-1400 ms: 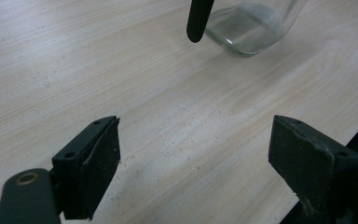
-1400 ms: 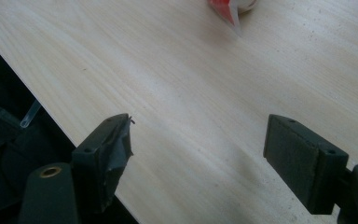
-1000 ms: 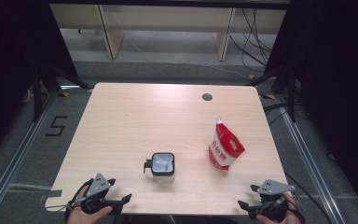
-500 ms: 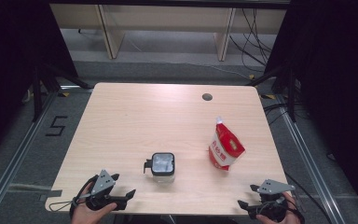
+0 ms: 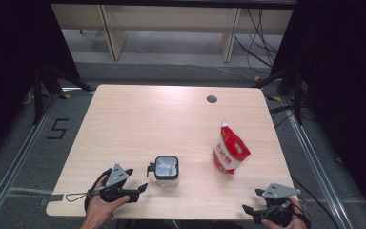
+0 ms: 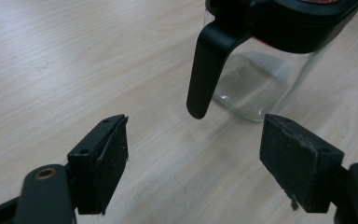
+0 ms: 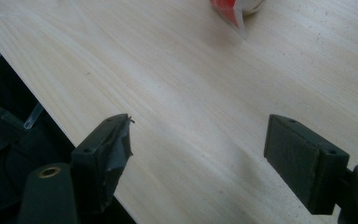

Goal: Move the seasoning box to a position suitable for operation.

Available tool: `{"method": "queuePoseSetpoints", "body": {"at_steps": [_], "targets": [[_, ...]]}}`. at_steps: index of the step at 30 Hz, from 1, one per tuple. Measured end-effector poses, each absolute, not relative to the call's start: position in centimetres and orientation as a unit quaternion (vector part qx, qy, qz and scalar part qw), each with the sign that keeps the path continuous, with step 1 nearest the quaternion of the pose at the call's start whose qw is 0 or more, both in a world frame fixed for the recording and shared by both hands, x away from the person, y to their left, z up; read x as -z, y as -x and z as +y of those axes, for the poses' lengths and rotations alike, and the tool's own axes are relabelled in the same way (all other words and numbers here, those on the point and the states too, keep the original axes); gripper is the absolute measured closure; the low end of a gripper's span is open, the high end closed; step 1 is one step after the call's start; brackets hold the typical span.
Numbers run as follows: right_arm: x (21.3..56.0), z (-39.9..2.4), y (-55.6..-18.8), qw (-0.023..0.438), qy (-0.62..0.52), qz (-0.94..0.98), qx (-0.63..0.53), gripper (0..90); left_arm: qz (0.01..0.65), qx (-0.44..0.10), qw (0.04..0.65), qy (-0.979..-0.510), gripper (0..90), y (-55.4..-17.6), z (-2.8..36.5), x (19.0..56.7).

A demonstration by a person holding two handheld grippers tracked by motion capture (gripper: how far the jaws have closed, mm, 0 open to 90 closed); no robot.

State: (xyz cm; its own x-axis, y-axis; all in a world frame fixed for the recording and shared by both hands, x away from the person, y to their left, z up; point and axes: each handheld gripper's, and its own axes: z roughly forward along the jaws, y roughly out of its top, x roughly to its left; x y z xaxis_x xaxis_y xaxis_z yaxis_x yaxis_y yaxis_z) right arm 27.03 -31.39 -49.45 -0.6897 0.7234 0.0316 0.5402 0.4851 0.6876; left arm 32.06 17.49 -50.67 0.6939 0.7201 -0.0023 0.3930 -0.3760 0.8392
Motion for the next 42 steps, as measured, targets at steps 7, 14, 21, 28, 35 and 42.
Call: {"method": "queuePoseSetpoints", "body": {"at_steps": [7,14,21,28,35,42], "targets": [[49.5,-31.4,-27.1,0.131,-0.366,0.854,-0.346,23.6,0.339,-0.179,0.448,-0.808,32.0,-33.3,16.5,50.9],[49.3,-31.3,-26.9,0.131,-0.376,0.851,-0.341,23.6,0.303,-0.182,0.448,-0.821,46.3,-34.5,15.9,50.9],[49.4,-31.3,-27.0,0.130,-0.372,0.853,-0.342,23.6,0.278,-0.192,0.454,-0.824,63.2,-34.8,15.4,50.8],[49.4,-31.2,-26.9,0.123,-0.380,0.851,-0.342,23.6,0.262,-0.190,0.454,-0.830,74.1,-34.3,15.4,50.7],[49.4,-31.2,-27.0,0.127,-0.372,0.852,-0.346,23.5,0.248,-0.173,0.460,-0.835,73.9,-33.5,14.7,50.7],[49.4,-31.2,-27.0,0.125,-0.369,0.853,-0.349,23.6,0.241,-0.158,0.454,-0.843,73.7,-33.1,13.9,50.5]]}}
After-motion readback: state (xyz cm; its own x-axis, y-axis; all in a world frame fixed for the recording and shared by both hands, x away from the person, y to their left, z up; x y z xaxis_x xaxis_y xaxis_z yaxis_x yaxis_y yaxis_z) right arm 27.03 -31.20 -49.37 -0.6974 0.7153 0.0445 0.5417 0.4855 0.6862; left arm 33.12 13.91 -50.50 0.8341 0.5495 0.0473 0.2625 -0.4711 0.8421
